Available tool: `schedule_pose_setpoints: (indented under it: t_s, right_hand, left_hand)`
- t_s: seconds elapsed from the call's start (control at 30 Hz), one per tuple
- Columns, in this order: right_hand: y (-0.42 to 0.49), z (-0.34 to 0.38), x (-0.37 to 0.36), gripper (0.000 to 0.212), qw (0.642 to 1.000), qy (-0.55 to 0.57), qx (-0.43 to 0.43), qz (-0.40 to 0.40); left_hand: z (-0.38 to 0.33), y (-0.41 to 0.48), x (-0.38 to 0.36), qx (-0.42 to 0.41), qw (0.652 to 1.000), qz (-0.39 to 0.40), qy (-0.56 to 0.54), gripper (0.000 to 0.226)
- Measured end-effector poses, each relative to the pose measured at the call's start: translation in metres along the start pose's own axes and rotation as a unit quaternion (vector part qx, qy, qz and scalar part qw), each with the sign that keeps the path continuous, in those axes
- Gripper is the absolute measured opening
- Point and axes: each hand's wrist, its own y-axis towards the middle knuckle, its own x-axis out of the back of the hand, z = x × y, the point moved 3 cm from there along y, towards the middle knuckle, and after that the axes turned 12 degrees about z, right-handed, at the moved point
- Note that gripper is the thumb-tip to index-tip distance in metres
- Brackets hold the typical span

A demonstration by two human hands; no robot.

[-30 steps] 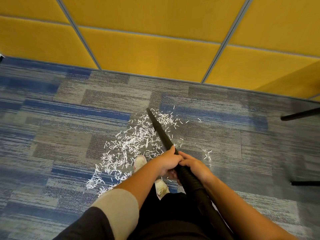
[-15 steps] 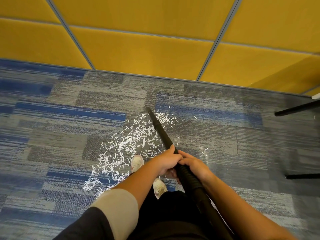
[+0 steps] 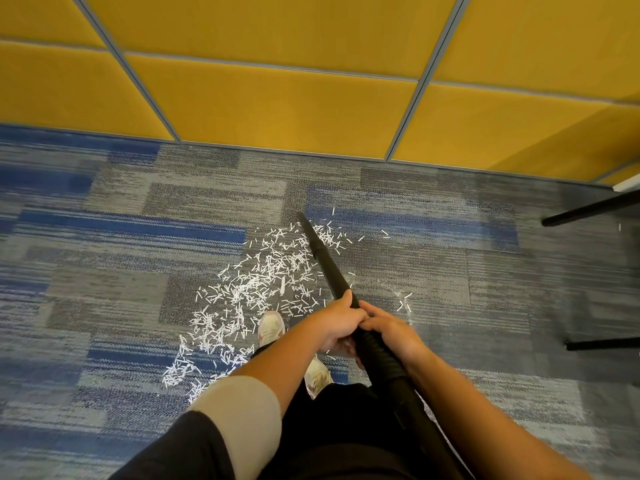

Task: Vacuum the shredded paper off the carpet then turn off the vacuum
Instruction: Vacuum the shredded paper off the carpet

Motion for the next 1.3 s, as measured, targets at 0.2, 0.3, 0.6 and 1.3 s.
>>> schedule_pose_setpoints:
  t_s: [0.2, 0.3, 0.6, 1.3]
  right_hand:
    - [0.001, 0.003, -0.014, 0.057, 1.0, -0.006, -0.007, 0.028]
    - [0.004, 0.002, -0.022, 0.056, 0.999, -0.007, -0.019, 0.041]
    - [0.016, -0.004, -0.048, 0.055, 0.991, -0.087, -0.049, 0.091]
    - [0.018, -0.019, -0.056, 0.054, 0.988, -0.095, -0.075, 0.092]
  left_hand:
    - [0.005, -0.009, 0.007, -0.008, 1.0, -0.014, -0.006, 0.073]
    - [0.012, -0.018, 0.011, -0.017, 0.999, -0.027, -0.017, 0.072]
    - [0.041, -0.033, 0.028, -0.035, 0.994, -0.064, -0.078, 0.071]
    - [0.063, -0.038, 0.026, -0.05, 0.99, -0.076, -0.109, 0.072]
